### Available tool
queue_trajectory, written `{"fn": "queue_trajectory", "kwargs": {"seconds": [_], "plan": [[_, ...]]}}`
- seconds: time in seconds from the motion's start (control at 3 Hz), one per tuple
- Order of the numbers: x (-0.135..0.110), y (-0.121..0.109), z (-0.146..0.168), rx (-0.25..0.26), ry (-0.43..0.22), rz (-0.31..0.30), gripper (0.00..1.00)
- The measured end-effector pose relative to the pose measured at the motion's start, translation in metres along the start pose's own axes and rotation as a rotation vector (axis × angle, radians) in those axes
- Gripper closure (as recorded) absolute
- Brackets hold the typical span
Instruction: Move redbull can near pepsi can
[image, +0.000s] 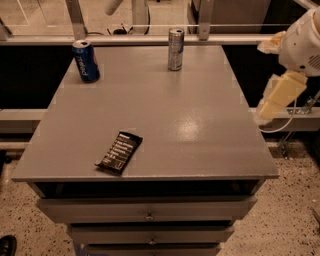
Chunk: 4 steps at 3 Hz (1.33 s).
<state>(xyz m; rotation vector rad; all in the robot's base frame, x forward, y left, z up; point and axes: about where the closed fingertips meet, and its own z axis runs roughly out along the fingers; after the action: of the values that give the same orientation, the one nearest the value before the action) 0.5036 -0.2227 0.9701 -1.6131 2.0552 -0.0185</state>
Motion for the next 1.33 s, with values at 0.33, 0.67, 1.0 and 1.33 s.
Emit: {"fn": "queue_trajectory", "kwargs": {"seconds": [0.33, 0.67, 1.0, 1.33], "plan": [[-0.026, -0.054, 0.022, 0.05, -0.188, -0.013, 0.0], [-0.07, -0.093, 0.044, 0.096, -0.344, -0.011, 0.0], [-0.07, -0.092, 0.044, 0.095, -0.343, -0.012, 0.0], [-0.072, -0.093, 0.056, 0.105, -0.381, 0.041, 0.0]]}}
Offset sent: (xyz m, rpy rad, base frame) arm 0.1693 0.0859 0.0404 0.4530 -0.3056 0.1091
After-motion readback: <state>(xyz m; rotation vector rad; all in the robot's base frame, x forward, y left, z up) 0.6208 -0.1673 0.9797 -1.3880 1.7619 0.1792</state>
